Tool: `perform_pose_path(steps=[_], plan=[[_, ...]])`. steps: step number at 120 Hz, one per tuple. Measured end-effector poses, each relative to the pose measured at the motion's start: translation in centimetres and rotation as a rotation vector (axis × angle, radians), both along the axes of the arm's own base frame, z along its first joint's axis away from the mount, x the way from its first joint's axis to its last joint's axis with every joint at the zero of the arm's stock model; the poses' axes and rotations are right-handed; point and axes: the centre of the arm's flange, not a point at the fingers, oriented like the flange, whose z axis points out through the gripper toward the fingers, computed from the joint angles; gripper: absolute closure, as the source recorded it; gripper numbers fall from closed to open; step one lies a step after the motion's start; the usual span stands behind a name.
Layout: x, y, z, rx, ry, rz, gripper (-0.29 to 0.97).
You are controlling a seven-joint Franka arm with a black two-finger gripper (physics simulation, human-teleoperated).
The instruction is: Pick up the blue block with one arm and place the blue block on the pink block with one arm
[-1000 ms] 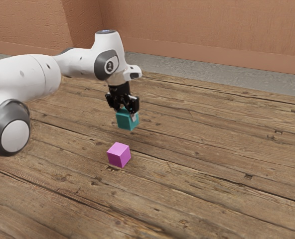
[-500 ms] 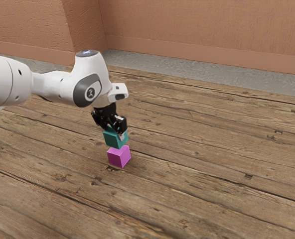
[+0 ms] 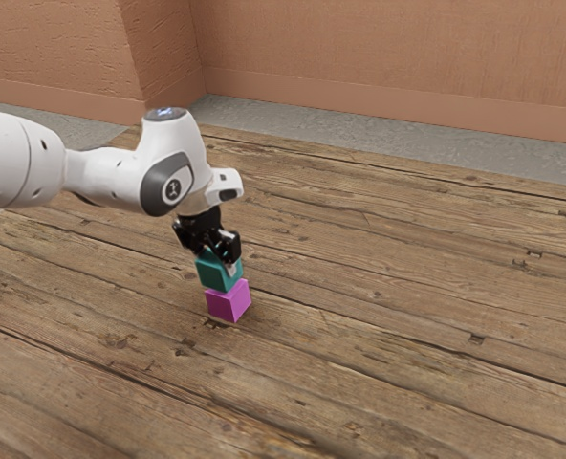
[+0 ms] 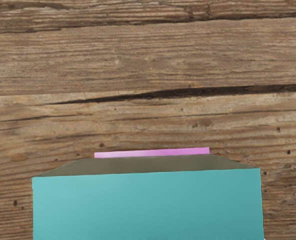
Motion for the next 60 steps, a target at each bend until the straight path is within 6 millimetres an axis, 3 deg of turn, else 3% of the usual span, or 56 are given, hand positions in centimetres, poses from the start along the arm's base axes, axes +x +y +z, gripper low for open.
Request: perform_pose_path(steps=[17, 46, 53, 60], plan=[[0.1, 0.0, 0.0, 0.0, -0.003, 0.001, 0.31], [0.1, -0.8, 0.6, -0.008, -0.015, -0.015, 0.11], [0.2, -0.9, 1.4, -0.009, -0.027, -0.017, 0.08], [0.0, -1.2, 3.8, -0.009, -0.057, -0.024, 0.06]])
